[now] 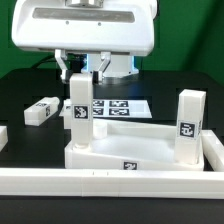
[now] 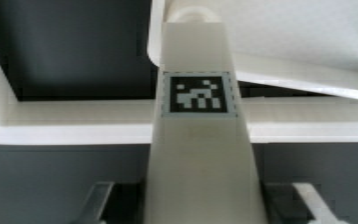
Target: Assemble desk
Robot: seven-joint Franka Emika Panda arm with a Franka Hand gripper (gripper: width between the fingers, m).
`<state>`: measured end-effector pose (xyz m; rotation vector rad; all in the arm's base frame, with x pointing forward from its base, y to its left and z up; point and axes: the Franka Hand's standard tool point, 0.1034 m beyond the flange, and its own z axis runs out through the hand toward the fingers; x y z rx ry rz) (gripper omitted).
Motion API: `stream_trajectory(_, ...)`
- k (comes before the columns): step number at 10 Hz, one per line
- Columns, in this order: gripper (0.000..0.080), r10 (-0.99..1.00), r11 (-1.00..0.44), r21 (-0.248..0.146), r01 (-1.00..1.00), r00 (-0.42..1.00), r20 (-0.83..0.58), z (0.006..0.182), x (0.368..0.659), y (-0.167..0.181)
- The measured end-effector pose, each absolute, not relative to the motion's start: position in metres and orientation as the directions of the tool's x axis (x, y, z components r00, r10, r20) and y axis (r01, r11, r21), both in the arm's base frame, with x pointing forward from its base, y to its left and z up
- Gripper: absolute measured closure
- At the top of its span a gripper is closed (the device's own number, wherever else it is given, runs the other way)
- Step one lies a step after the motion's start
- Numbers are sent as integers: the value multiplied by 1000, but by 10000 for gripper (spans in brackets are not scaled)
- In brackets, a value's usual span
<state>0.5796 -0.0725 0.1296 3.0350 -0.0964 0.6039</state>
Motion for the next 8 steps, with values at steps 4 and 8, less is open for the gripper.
stream_trajectory(4,508,-42,-996,49,-70,903,427,128,580,-72)
stream_trajectory(8,297,-42,-996,49,-70,904,426,128,580,-72)
